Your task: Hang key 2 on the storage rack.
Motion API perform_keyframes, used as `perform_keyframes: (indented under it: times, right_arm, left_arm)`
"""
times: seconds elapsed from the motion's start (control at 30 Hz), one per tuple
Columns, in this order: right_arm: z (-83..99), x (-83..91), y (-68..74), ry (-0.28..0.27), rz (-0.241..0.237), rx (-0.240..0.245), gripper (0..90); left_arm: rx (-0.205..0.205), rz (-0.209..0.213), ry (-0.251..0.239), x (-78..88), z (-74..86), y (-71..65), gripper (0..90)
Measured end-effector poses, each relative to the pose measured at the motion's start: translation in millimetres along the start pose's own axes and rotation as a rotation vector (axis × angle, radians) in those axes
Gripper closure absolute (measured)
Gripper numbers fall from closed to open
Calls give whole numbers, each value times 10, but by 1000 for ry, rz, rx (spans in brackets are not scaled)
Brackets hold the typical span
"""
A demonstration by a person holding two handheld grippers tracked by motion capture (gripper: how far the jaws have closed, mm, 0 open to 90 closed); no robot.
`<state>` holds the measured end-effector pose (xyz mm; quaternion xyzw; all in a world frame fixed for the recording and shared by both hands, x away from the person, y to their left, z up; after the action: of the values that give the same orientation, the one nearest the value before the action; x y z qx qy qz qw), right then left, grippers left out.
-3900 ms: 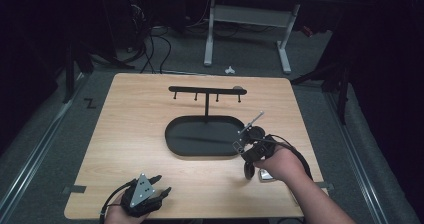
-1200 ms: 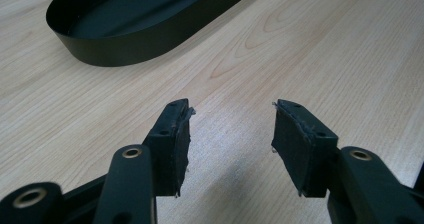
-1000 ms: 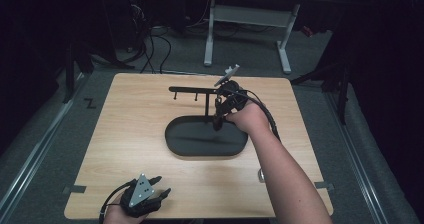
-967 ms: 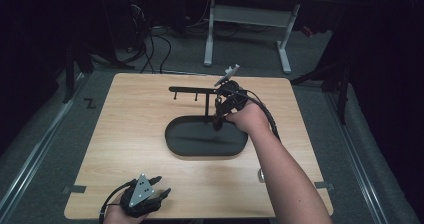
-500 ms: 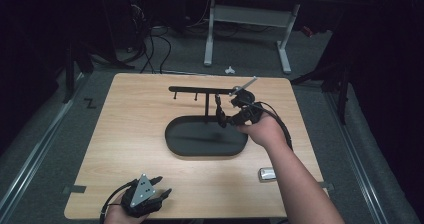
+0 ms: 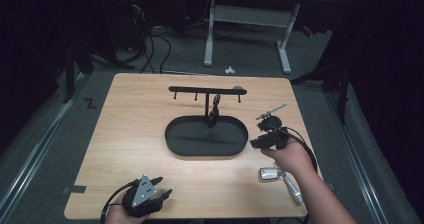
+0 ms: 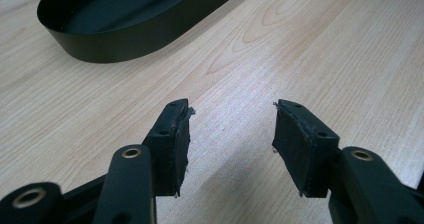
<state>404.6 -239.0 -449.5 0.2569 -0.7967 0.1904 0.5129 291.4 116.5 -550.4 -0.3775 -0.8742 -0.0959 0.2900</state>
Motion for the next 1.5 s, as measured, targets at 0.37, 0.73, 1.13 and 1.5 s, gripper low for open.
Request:
perform_keyframes:
  times: [0.37, 0.73, 1.13, 1.5]
  right_arm:
    - [563, -162, -147, 85, 6, -44, 604]
    - [899, -236, -255, 167, 22, -57, 602]
    - [961, -234, -293, 187, 23, -60, 608]
    - [956, -234, -403, 243, 41, -65, 683]
  left_arm:
    - [-11, 2, 12, -11, 6, -10, 486]
    - [-18, 7, 19, -31, 13, -16, 486]
    - [-16, 8, 16, -27, 15, -10, 487]
    - [-20, 10, 22, -37, 15, -14, 486]
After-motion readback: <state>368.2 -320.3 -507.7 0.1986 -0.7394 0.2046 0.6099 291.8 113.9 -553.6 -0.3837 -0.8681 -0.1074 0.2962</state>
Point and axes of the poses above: each handheld gripper's, and its own axes: x roughly backward along the jaws, z roughly out of its underside, y roughly to its left, the point moved 5 cm from there along -x, roughly forward along the jaws, and after that the axes turned 11 degrees about x, right-handed, at the moved point
